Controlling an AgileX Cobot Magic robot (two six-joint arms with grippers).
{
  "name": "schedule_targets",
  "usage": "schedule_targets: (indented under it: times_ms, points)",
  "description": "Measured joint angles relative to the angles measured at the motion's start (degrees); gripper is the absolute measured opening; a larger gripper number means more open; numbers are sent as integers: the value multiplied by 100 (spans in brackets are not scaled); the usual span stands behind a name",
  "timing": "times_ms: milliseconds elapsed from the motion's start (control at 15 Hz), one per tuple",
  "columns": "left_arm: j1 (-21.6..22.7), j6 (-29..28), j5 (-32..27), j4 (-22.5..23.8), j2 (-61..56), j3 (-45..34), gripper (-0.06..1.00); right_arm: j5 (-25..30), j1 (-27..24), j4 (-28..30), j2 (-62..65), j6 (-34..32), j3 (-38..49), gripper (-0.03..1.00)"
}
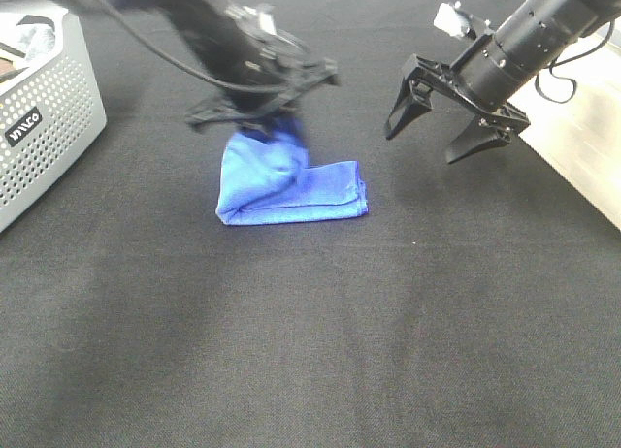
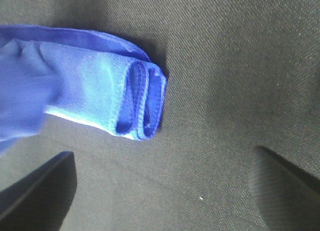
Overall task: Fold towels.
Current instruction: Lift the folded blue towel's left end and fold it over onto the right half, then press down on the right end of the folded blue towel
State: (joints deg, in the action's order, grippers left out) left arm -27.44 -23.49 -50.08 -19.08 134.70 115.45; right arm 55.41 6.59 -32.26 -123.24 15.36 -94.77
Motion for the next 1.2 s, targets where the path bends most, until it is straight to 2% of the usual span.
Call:
schedule_targets:
  times_ms: [67, 133, 267, 467, 667, 800, 933, 1067, 1200]
  points:
    - [-74, -40, 332, -292, 109, 80, 47, 34, 0, 0, 0, 0, 0, 87]
    - [-109, -40, 590, -516, 115, 103, 53, 34, 0, 0, 0, 0, 0, 87]
    - [-126, -40, 957, -837, 109, 109, 59, 86, 0, 0, 0, 0, 0, 87]
    - [138, 172, 1026, -728, -69, 109, 60, 229, 0, -292, 0, 29, 0, 87]
    - [756, 819, 928, -464, -527, 109, 60, 464, 80, -1587, 0, 682, 0, 87]
    - [1106, 1140, 762, -401, -665, 109, 60, 476, 441, -2372, 0, 1129, 0, 87]
    - [1409, 1220, 539, -384, -728, 109, 60, 183, 871, -2848, 0, 1398, 0, 87]
    - [1610, 1238, 252, -367, -745, 109, 60, -441, 1220, -3048, 0, 1461, 0, 87]
    - [1673, 1243, 34, -327, -751, 109, 60, -739, 1324, -3443, -166, 1679, 0, 87]
